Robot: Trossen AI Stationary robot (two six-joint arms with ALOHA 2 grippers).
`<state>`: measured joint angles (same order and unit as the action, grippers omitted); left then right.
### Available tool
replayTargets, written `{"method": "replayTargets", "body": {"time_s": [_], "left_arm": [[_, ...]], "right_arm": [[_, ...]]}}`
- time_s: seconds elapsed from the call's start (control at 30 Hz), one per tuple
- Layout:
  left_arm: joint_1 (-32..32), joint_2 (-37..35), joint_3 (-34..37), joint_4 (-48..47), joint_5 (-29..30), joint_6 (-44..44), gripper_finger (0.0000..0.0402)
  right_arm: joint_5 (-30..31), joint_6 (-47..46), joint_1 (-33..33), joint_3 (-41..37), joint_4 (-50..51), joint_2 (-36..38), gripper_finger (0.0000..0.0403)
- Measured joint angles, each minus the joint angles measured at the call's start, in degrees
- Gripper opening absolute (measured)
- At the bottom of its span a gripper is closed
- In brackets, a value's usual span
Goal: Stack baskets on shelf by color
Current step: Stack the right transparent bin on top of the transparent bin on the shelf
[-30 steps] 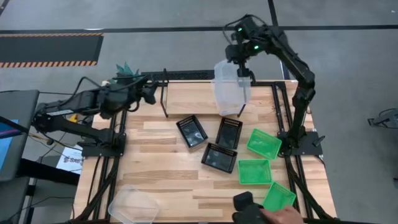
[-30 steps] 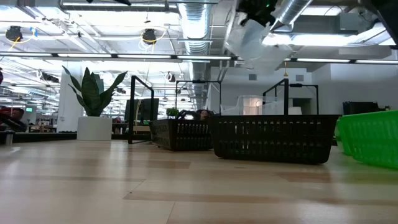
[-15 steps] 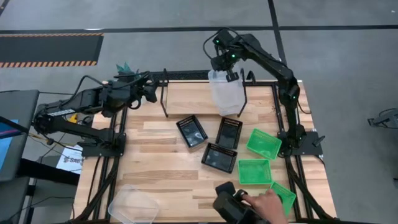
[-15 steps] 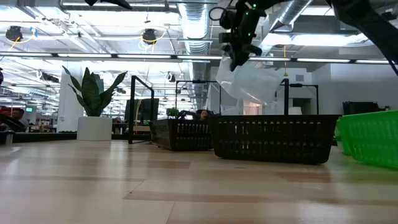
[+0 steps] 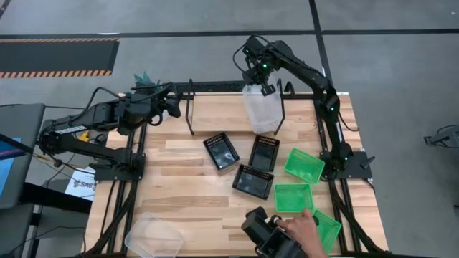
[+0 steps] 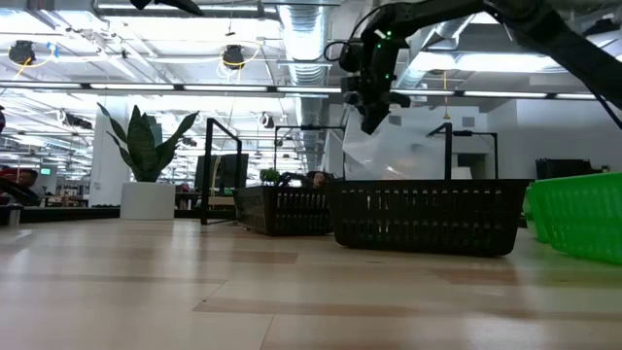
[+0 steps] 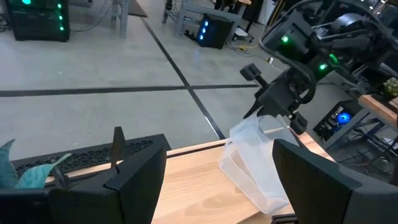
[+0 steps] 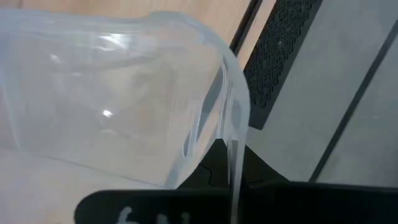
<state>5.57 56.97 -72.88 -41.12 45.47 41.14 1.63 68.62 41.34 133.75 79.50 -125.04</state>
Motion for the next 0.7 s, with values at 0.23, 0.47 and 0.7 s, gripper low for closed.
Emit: {"method": "replayTargets", "body": {"time_s": [0.23,0.47,0.7], "left_arm": [[1.4,0.0,0.0,-0.3,-1.4,0.0,0.0283],[1.9,0.0,0.0,-0.5,-1.6,0.0,0.0283],[1.9,0.0,0.0,-0.7,-1.3,0.0,0.0283]], "right_arm": [[-1.3,0.5,0.0,0.0,-0.2,-1.7,0.0004],[-1.9,0.4,0.9,0.0,-0.3,-2.8,0.0021],[-3.6,-0.2,1.4,0.0,-0.5,-2.7,0.0034]]}}
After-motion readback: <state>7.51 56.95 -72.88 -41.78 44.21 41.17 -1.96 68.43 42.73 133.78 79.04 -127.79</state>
